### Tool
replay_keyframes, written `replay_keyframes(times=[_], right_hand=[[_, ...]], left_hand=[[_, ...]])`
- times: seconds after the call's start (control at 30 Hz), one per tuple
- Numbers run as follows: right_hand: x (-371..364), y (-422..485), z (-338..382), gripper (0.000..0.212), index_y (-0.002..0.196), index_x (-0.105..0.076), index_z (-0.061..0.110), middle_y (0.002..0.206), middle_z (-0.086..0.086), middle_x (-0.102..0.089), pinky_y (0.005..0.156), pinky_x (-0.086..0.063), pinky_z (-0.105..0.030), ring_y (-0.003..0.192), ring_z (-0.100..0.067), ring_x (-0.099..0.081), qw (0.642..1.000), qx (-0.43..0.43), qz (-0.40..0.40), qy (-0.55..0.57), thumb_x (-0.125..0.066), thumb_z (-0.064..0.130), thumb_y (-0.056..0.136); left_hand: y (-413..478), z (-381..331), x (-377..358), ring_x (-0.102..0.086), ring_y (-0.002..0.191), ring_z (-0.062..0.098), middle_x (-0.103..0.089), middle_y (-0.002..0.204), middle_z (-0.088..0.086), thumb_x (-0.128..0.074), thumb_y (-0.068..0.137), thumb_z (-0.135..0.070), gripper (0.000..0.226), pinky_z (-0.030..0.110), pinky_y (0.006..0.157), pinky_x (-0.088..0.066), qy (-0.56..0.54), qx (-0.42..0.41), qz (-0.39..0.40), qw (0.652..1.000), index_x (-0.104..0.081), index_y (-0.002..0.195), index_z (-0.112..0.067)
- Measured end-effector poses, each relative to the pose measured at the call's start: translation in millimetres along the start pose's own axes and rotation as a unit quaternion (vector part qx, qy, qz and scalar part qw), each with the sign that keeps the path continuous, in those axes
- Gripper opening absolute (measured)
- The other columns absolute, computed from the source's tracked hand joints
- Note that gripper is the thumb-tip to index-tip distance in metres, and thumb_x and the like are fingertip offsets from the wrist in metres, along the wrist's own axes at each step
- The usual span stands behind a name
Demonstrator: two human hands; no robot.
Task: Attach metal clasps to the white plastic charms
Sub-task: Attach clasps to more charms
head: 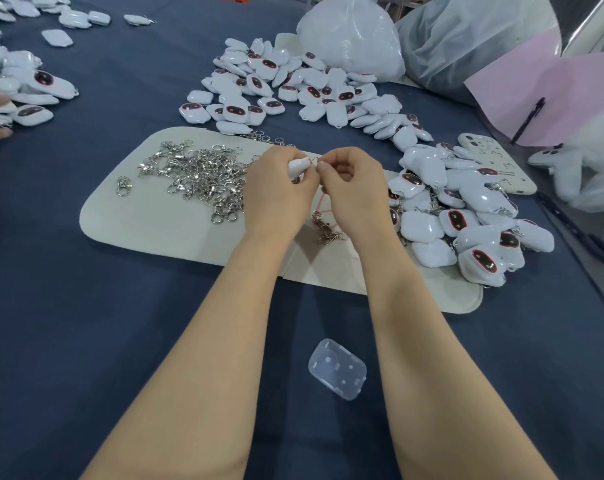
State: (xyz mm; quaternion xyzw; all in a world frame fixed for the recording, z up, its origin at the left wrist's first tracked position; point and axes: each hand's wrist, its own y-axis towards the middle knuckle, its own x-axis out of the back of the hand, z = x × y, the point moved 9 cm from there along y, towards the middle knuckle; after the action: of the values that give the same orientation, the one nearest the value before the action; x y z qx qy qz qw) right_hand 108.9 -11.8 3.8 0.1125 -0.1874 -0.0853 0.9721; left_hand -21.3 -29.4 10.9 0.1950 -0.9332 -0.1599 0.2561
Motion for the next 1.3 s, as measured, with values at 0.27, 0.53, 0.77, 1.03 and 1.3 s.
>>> replay_keyframes(times=[0.27,0.53,0.77,1.03,1.3], right_hand=[[0.5,-0.7,-2.0,0.008,0.090,-0.058,0.015,0.090,0.000,-0.064,0.088,-0.052,-0.039,0.090,-0.020,-0.062,1.000,-0.005,-0.005,0.004,-0.058,0.007,0.089],[-4.0,-1.1,-0.1,0.007,0.092,-0.056,0.013,0.084,0.005,-0.059,0.086,-0.051,-0.035,0.084,-0.013,-0.058,1.000,0.012,0.028,-0.006,-0.056,0.007,0.090],[-8.2,-4.9,6.8,0.010,0.096,-0.050,0.011,0.084,0.012,-0.054,0.079,-0.044,-0.014,0.083,-0.003,-0.054,0.994,0.067,0.090,-0.014,-0.053,0.002,0.092],[-13.2,-7.3,11.0,0.008,0.100,-0.052,0.006,0.081,0.016,-0.053,0.076,-0.043,-0.018,0.078,-0.007,-0.053,0.988,0.122,0.074,-0.068,-0.050,0.003,0.093],[-17.2,-9.8,12.2,0.011,0.093,-0.044,0.013,0.086,0.001,-0.058,0.074,-0.044,-0.027,0.083,-0.020,-0.056,0.985,0.129,0.079,-0.086,-0.045,0.002,0.094]], left_hand=[[-0.9,-0.1,0.3,-0.056,0.082,0.020,-0.066,0.093,0.007,-0.062,0.086,-0.017,0.016,0.027,0.070,-0.039,-0.001,-0.005,-0.007,1.000,-0.067,0.089,-0.003],[-0.3,4.3,-1.2,-0.048,0.075,0.016,-0.059,0.085,0.001,-0.061,0.086,-0.016,0.014,0.024,0.062,-0.032,0.010,0.001,-0.006,1.000,-0.066,0.088,-0.004],[1.2,6.6,0.9,-0.054,0.076,0.021,-0.064,0.084,0.008,-0.060,0.086,-0.014,0.014,0.027,0.066,-0.038,-0.012,0.015,0.005,1.000,-0.067,0.086,-0.002],[1.2,13.0,1.3,-0.048,0.068,0.022,-0.061,0.073,0.010,-0.059,0.083,-0.012,0.015,0.029,0.057,-0.031,-0.023,0.044,0.020,0.999,-0.065,0.078,0.000],[1.5,17.0,-4.0,-0.042,0.056,0.016,-0.054,0.062,0.009,-0.060,0.081,-0.010,0.016,0.026,0.052,-0.035,-0.040,0.066,0.061,0.995,-0.059,0.067,-0.003]])
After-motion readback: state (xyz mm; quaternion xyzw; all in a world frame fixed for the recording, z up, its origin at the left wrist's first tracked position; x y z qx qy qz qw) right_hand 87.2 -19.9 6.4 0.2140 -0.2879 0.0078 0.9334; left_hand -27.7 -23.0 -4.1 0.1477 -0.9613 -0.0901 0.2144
